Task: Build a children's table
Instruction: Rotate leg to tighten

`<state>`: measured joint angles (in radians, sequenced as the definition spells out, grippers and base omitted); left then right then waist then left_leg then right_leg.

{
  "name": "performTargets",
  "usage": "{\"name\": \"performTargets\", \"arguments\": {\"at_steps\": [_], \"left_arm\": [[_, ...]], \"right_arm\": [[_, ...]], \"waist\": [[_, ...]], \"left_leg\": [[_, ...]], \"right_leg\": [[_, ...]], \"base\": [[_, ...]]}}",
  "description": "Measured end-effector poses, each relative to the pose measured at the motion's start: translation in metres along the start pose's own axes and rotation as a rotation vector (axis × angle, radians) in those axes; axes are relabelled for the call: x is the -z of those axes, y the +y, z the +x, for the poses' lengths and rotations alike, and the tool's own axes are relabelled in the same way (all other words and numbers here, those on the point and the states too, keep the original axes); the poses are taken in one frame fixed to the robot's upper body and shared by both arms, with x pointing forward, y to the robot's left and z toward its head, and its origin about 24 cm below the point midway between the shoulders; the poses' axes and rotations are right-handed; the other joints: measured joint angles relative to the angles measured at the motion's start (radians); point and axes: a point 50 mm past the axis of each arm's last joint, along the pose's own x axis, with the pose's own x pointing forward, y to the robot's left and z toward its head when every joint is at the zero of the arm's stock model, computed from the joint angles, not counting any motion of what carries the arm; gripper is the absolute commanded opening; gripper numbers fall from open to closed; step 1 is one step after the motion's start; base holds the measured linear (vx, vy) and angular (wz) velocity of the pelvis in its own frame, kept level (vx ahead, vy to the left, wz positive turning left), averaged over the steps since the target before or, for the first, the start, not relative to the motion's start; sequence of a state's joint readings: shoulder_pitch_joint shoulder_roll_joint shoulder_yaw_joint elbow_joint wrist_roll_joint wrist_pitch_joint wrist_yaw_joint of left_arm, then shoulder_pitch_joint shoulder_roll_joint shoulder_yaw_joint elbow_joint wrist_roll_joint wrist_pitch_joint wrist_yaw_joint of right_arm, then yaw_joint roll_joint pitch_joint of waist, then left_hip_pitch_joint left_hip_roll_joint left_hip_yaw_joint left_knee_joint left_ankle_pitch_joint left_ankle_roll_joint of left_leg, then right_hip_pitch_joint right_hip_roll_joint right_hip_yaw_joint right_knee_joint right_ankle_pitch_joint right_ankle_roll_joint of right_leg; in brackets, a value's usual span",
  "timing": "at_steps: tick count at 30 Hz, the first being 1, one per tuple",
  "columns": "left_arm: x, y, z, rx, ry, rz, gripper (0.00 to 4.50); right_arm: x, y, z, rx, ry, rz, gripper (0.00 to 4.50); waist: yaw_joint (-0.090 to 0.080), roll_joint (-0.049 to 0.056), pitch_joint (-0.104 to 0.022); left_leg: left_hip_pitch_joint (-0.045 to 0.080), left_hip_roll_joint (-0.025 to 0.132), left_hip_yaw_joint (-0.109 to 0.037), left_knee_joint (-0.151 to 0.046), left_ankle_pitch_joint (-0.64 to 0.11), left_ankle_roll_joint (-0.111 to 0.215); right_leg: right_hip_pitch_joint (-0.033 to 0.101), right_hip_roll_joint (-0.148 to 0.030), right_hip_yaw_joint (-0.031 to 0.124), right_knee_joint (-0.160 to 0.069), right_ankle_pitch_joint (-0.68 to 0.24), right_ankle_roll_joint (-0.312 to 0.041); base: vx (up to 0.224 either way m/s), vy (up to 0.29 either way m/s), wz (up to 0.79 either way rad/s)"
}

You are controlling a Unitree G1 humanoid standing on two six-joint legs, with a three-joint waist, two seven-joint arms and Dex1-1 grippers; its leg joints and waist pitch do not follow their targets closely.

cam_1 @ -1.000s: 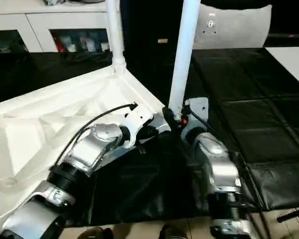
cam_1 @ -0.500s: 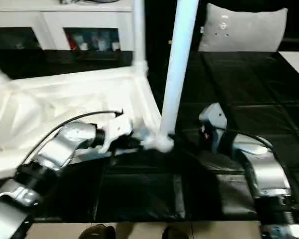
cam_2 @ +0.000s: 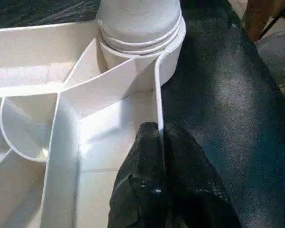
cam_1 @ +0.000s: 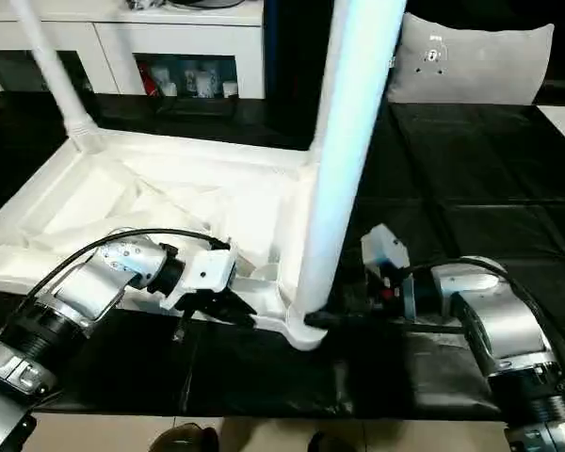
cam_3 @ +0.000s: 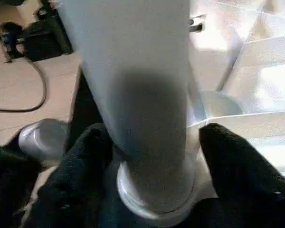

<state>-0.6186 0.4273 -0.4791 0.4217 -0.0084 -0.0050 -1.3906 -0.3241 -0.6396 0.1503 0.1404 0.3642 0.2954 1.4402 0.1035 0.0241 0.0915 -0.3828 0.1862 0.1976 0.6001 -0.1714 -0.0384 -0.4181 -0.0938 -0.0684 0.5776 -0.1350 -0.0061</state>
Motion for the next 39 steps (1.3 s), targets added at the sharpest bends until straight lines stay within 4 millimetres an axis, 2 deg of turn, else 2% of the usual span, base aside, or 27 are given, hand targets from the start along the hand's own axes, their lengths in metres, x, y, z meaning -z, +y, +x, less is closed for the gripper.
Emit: {"name": "performTargets", "arguments": {"at_steps": [11,14,17,20,23,24,26,29,31,34,36,39], "left_arm": [[0.000,-0.001,0.001,0.021,-0.013,0.000,0.00],[-0.001,0.000,0.003,0.018,-0.026,-0.011,0.00],[-0.001,0.004,0.005,-0.043,-0.041,-0.082,0.00],[0.000,0.011,0.007,-0.163,-0.044,-0.176,0.00],[0.000,0.019,0.011,-0.280,-0.051,-0.250,0.00],[-0.001,0.022,0.013,-0.332,-0.055,-0.278,0.00],[-0.004,0.027,0.019,-0.397,-0.056,-0.309,0.00],[-0.011,0.039,0.033,-0.520,-0.064,-0.389,0.00],[-0.018,0.049,0.044,-0.607,-0.061,-0.433,0.00],[-0.026,0.054,0.053,-0.663,-0.063,-0.447,0.00],[-0.028,0.055,0.056,-0.680,-0.062,-0.444,0.00],[-0.029,0.056,0.055,-0.687,-0.055,-0.427,0.00]], "right_arm": [[0.000,0.001,0.002,-0.023,-0.003,0.025,2.07],[0.001,0.002,0.001,-0.012,-0.009,0.039,1.99],[0.003,0.001,0.001,0.073,-0.034,0.083,1.95],[0.003,-0.006,0.006,0.242,-0.062,0.107,1.93],[0.002,-0.017,0.014,0.434,-0.112,0.135,1.92],[0.001,-0.023,0.019,0.520,-0.129,0.146,1.90],[-0.001,-0.030,0.024,0.628,-0.139,0.154,1.89],[-0.005,-0.045,0.036,0.839,-0.193,0.222,1.87],[-0.009,-0.055,0.044,0.985,-0.212,0.255,1.87],[-0.011,-0.061,0.048,1.086,-0.216,0.248,1.87],[-0.011,-0.061,0.051,1.121,-0.247,0.261,2.42],[-0.012,-0.061,0.056,1.152,-0.287,0.275,2.62]], "waist": [[0.007,0.000,0.000],[0.009,0.000,0.000],[0.008,0.000,0.000],[-0.008,0.000,0.000],[-0.041,-0.001,0.001],[-0.057,-0.002,0.001],[-0.073,-0.002,0.001],[-0.082,-0.002,0.001],[-0.088,0.001,0.001],[-0.099,0.005,0.001],[-0.102,0.005,0.001],[-0.098,0.005,0.001]], "left_leg": [[0.000,0.000,0.000,0.000,0.000,0.000],[0.000,0.000,0.000,0.000,0.000,0.000],[0.000,0.000,0.000,0.000,0.000,0.000],[0.001,0.000,0.000,0.000,0.000,0.000],[0.003,0.000,0.000,0.001,0.000,-0.001],[0.003,0.000,-0.001,0.001,0.000,-0.001],[0.004,-0.001,-0.001,0.001,0.000,-0.001],[0.005,-0.001,-0.004,0.001,0.000,-0.001],[0.002,-0.001,-0.008,0.000,0.000,-0.001],[-0.003,0.001,-0.015,-0.004,0.000,0.000],[-0.003,0.000,-0.015,-0.003,0.000,0.000],[-0.003,0.000,-0.015,-0.003,0.000,0.000]], "right_leg": [[0.000,0.000,0.000,0.000,0.000,0.000],[0.000,0.000,0.000,0.000,0.000,0.000],[0.000,0.000,0.000,0.000,0.000,0.000],[0.000,0.000,0.000,0.000,-0.001,0.001],[0.000,0.000,-0.001,-0.002,-0.001,0.001],[0.000,0.000,-0.001,-0.002,-0.001,0.002],[-0.001,0.000,-0.001,-0.003,-0.001,0.002],[-0.001,0.000,-0.004,-0.008,-0.001,0.002],[0.001,0.000,-0.013,-0.020,-0.001,0.002],[0.007,-0.002,-0.028,-0.041,-0.001,0.002],[0.008,-0.002,-0.027,-0.041,-0.001,0.001],[0.007,-0.002,-0.026,-0.037,0.002,-0.003]], "base": [[0.000,0.000,0.00],[0.000,0.000,0.00],[0.000,0.000,0.00],[0.000,0.000,0.00],[0.000,0.000,0.00],[0.000,0.000,0.00],[0.000,0.000,0.00],[0.000,0.000,0.00],[0.000,0.000,0.00],[0.000,0.000,0.00],[0.000,0.000,0.00],[0.000,0.000,0.00]]}}
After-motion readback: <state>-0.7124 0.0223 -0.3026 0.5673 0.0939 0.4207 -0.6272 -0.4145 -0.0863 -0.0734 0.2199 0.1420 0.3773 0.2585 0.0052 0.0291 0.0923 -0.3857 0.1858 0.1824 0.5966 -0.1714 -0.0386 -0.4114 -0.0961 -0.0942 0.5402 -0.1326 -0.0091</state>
